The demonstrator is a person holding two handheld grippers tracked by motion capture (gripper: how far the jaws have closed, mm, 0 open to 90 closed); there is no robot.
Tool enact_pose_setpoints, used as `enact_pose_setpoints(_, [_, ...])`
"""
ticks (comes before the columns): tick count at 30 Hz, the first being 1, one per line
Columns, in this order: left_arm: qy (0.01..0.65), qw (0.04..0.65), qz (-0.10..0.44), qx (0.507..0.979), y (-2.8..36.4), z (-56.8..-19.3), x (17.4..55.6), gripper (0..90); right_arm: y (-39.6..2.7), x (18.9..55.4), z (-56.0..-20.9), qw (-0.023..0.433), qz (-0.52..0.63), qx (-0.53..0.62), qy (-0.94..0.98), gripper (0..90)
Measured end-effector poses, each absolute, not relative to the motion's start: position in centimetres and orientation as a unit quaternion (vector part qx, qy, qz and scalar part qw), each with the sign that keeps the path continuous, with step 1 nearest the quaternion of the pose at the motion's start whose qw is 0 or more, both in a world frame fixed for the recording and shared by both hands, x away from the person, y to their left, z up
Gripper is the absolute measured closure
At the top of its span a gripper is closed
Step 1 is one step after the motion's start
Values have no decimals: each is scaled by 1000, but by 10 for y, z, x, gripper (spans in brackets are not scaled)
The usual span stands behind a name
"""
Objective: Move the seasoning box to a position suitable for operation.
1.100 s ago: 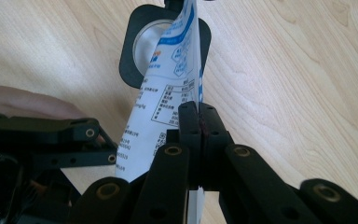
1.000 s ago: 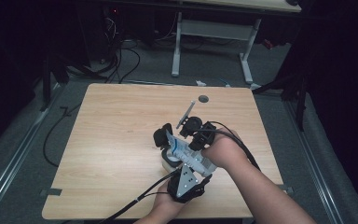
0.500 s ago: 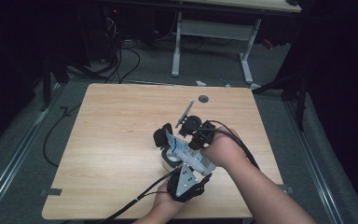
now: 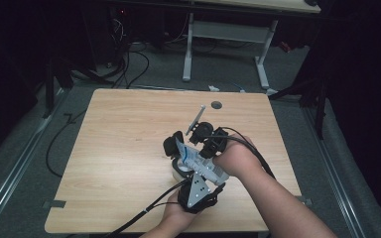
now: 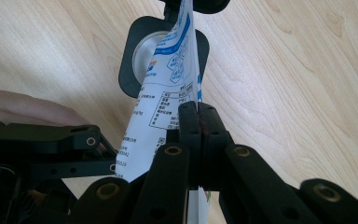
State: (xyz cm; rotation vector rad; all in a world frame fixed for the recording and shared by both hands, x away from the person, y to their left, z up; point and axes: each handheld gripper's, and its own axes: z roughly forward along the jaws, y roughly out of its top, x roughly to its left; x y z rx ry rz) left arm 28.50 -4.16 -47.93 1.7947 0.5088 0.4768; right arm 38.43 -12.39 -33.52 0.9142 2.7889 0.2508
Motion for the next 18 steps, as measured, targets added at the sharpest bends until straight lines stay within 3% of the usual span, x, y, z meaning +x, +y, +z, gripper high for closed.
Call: enact_pose_setpoints(18, [211, 566, 186, 775, -35, -502, 274, 512, -141, 371, -340, 72, 96, 314, 942, 900])
